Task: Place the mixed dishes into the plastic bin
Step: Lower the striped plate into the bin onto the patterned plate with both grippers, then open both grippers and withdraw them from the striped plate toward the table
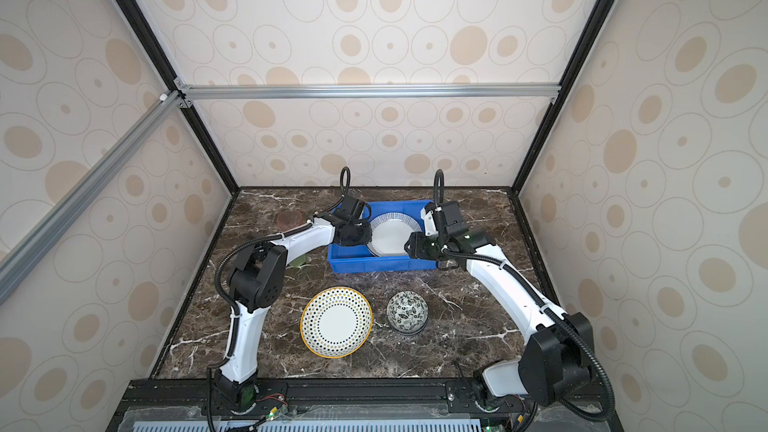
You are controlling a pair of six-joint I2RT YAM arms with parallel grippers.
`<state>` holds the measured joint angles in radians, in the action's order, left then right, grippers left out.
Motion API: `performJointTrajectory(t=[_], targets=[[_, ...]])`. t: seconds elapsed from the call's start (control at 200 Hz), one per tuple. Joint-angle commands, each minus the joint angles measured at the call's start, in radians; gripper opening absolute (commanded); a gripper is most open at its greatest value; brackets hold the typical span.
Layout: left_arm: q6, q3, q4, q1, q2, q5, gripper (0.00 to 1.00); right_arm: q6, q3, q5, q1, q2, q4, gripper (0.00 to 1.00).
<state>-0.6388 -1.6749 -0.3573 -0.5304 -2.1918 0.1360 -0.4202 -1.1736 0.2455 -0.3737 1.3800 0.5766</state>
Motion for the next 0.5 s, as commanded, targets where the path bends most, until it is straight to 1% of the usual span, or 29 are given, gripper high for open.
performJointTrajectory(t=[0.0,0.145,0.495], targets=[[0.013,0.001,-0.041,-0.004,-0.004,-0.005,0.19,-0.005,0.010,0.015,0.004,-0.003,-0.003,0.54],[0.023,0.003,-0.047,-0.007,0.027,-0.004,0.20,-0.005,0.011,0.019,0.004,-0.001,-0.001,0.54],[0.069,0.014,-0.106,-0.023,0.160,-0.066,0.22,-0.011,0.011,0.023,-0.014,0.001,-0.001,0.55]])
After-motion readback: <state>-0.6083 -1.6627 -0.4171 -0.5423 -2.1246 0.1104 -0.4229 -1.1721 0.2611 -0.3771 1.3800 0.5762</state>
